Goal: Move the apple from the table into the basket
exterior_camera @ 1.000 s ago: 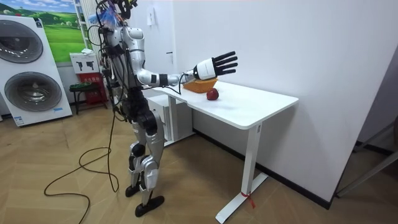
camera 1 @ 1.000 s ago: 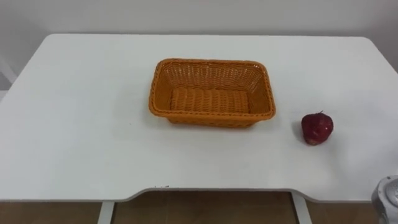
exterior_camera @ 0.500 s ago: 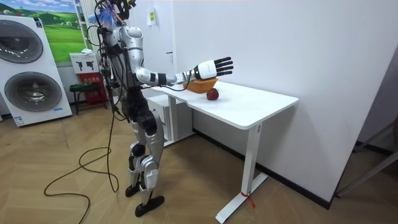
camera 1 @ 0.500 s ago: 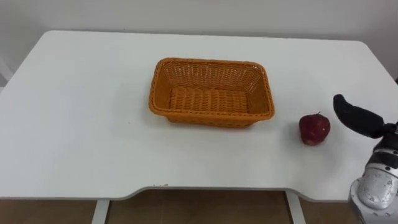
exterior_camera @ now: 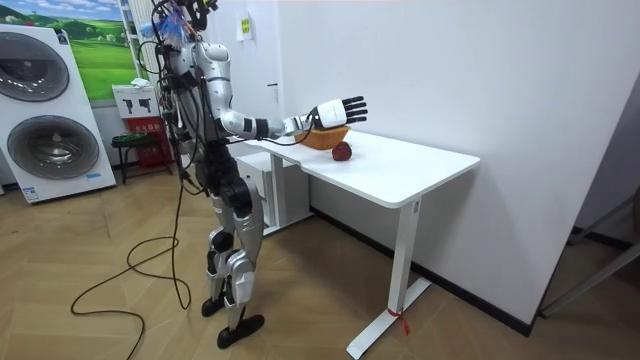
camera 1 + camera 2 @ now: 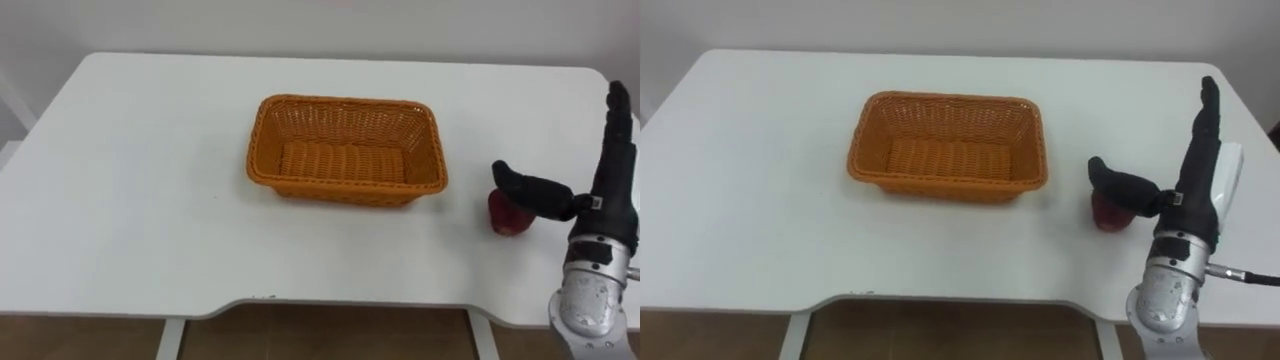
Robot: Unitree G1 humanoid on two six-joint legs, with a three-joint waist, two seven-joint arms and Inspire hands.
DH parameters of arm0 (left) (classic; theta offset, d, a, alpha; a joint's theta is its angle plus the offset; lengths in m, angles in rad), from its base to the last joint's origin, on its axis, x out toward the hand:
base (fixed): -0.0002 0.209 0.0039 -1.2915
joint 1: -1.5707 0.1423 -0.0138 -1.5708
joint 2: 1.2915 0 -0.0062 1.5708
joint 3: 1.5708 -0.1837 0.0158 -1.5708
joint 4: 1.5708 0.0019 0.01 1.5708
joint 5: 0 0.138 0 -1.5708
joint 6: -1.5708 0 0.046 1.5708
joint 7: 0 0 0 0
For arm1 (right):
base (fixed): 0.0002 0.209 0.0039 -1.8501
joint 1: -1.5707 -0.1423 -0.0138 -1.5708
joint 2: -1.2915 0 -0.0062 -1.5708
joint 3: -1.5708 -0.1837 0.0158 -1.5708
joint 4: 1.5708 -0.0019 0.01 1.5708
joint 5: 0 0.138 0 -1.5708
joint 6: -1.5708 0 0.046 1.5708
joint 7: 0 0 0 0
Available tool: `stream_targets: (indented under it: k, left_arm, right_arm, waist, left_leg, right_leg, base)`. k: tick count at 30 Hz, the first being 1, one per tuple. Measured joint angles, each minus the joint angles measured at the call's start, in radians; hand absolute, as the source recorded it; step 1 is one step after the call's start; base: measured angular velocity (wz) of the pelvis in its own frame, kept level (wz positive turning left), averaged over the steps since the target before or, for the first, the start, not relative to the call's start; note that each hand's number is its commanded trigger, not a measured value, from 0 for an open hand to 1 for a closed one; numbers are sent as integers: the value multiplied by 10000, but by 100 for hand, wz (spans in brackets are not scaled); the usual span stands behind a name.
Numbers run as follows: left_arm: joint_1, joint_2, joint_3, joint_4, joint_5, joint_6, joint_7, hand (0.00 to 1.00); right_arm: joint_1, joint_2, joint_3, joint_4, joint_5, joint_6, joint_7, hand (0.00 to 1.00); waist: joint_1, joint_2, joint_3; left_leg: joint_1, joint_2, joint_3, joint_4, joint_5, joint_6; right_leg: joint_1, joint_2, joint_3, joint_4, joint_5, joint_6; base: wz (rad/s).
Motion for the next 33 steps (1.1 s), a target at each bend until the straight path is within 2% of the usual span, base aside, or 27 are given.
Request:
stream_targets:
  k: [8, 17, 24, 33]
  left_arm:
    - [25, 57, -13, -13, -2, 0, 0, 0]
    - [27, 84, -12, -8, 12, 46, -127, 0]
    - [40, 91, -25, 35, 6, 226, -183, 0]
    - [43, 92, -24, 52, 12, 239, -201, 0]
  right_arm:
    - [86, 1, -1, 233, 329, 119, 459, 0]
    - [90, -10, -12, 1111, 715, 230, 1029, 0]
    - [-33, -132, -10, 2132, 876, 607, 1656, 0]
    - [-103, -209, -11, 2204, 869, 617, 1973, 0]
  waist:
    - [-14, -57, 71]
    - [17, -105, 72]
    - [19, -153, 77]
    - [34, -216, 78]
  left_leg:
    - [2, -5, -66, 10, 0, 0]
    - [15, -11, -234, 70, 0, 0]
    - [16, -9, -284, 153, 3, 5]
    - [13, -9, -260, 185, 2, 5]
  right_leg:
    - [67, -17, -100, -31, 0, 1]
    - [158, -47, -336, -32, 0, 1]
    - [183, -85, -495, -33, -1, 2]
    - [209, -87, -509, -27, -1, 2]
  base:
    - [2]
    - [5]
    - [2]
    - [0]
